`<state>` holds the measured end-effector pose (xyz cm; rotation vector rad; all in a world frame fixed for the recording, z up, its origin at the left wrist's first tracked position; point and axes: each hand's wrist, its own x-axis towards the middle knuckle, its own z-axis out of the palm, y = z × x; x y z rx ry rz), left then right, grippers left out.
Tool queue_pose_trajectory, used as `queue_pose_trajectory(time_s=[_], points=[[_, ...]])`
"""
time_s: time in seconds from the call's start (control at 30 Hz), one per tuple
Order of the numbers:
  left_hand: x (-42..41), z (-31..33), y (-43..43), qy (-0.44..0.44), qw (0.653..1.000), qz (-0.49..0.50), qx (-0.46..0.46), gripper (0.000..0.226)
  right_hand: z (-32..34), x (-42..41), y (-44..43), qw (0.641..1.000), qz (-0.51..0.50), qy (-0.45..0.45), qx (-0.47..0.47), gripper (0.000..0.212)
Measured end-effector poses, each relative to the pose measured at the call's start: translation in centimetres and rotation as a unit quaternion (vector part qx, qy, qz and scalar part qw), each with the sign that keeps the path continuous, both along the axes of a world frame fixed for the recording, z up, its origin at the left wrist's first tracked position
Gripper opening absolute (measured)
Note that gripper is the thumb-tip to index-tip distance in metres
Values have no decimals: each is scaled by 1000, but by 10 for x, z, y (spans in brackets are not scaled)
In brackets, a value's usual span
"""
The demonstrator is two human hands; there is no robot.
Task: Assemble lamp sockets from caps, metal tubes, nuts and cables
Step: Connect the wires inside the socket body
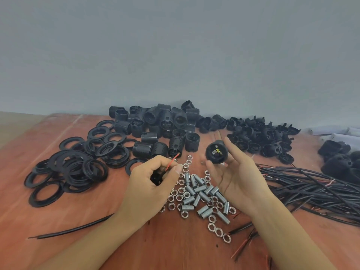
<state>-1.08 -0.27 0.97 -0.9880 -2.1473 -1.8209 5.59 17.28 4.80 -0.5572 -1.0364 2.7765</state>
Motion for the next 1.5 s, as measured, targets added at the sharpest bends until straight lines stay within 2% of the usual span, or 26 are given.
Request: queue_pose_trajectory(time_s=[0.07, 0.13, 0.27, 0.33, 0.4, 0.53, 0.63, 0.73, 0.83, 1.2, 1.4, 1.5], points=[[1, 0, 0, 1, 1000, -5, 3, 13, -4, 1, -1, 1000, 6, -8, -18, 54], [3, 0, 0, 1, 1000, -8, 2, 15, -7, 2, -3, 1000, 25, 0, -12, 53], [5, 2, -1, 1, 1000, -5, 6, 14, -8, 4, -8, 999, 32, 35, 0, 24], [5, 3, -1, -3, 1000, -2, 15, 16, -7, 5, -9, 999, 25, 44, -8, 17], [5, 3, 0, -9, 1000, -1, 18, 15, -8, 4, -10, 999, 5, 39, -24, 19], [5, 3, 0, -21, 1000, -1, 17, 16, -10, 3, -14, 1000, -1, -6, -4, 42], [6, 3, -1, -21, 1000, 1, 12, 16, -9, 4, -16, 1000, 8, -3, -11, 38], [6, 3, -1, -14, 1000, 3, 11, 15, -7, 6, -17, 998, 8, 6, -56, 32], [5, 2, -1, -8, 1000, 9, 11, 12, -7, 6, -21, 997, -1, 7, -77, 33], [9, 4, 0, 9, 1000, 14, 22, 10, -11, 6, -32, 1000, 18, -1, -25, 43], [10, 6, 0, 10, 999, 6, 31, 18, -17, 6, -40, 998, 38, 14, 42, 26], [9, 6, 0, 18, 999, 13, 31, 20, -18, 6, -41, 997, 30, 31, 67, 33]])
